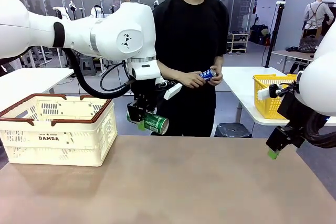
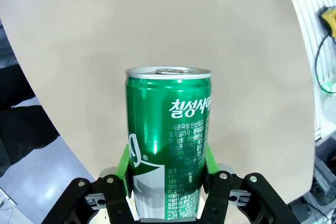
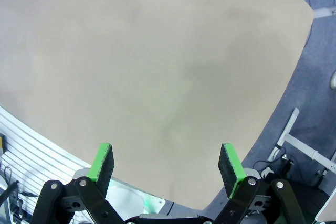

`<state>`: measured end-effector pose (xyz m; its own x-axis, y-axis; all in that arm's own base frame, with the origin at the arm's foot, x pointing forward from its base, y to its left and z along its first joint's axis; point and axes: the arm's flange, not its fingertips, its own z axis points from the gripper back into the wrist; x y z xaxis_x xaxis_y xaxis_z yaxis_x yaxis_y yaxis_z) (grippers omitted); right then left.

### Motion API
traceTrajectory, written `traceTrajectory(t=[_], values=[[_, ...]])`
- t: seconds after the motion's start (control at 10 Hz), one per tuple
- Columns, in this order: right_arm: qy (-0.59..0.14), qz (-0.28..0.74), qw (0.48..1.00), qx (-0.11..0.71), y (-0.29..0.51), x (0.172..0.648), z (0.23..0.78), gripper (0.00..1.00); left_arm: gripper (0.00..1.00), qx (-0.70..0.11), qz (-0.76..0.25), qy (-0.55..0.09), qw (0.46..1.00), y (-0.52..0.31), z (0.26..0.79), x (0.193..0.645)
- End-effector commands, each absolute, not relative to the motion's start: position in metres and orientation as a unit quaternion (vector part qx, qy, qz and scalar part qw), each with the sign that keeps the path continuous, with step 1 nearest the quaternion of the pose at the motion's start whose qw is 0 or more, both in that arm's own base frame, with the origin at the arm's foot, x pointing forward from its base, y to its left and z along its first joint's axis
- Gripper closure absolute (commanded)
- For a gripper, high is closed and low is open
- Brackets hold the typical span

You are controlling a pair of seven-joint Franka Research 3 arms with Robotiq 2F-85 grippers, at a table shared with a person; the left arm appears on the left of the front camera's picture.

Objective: Place the drinks into the Shopping basket.
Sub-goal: Pick up one drink and place it into the Shopping basket.

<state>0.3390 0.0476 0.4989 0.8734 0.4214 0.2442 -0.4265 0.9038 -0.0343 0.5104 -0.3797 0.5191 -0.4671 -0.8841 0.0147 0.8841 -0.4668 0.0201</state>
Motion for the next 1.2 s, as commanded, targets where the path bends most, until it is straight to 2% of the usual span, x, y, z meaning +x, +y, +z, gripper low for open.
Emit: traceTrajectory(t=[0.0,0.4,0.5,0.6,0.7,0.8,1.1], values=[[-0.123,0.221,0.967,0.014,0.047,0.337,0.497,0.00,1.00,0.002,-0.857,-0.016,0.515,-0.382,0.522,0.512],[-0.123,0.221,0.967,0.014,0.047,0.337,0.497,0.00,1.00,0.002,-0.857,-0.016,0.515,-0.382,0.522,0.512],[-0.123,0.221,0.967,0.014,0.047,0.337,0.497,0.00,0.43,-0.002,-0.857,-0.011,0.515,-0.381,0.516,0.512],[-0.123,0.221,0.967,0.014,0.047,0.337,0.497,0.00,0.43,-0.064,-0.852,-0.034,0.518,-0.376,0.521,0.520],[-0.123,0.221,0.967,0.014,0.047,0.337,0.497,0.00,0.43,-0.069,-0.838,-0.062,0.537,-0.362,0.530,0.528],[-0.123,0.221,0.967,0.014,0.047,0.337,0.497,0.00,0.43,-0.068,-0.826,-0.089,0.553,-0.341,0.549,0.535],[-0.123,0.221,0.967,0.014,0.047,0.337,0.497,0.00,0.43,-0.009,-0.772,-0.117,0.624,-0.268,0.588,0.545]])
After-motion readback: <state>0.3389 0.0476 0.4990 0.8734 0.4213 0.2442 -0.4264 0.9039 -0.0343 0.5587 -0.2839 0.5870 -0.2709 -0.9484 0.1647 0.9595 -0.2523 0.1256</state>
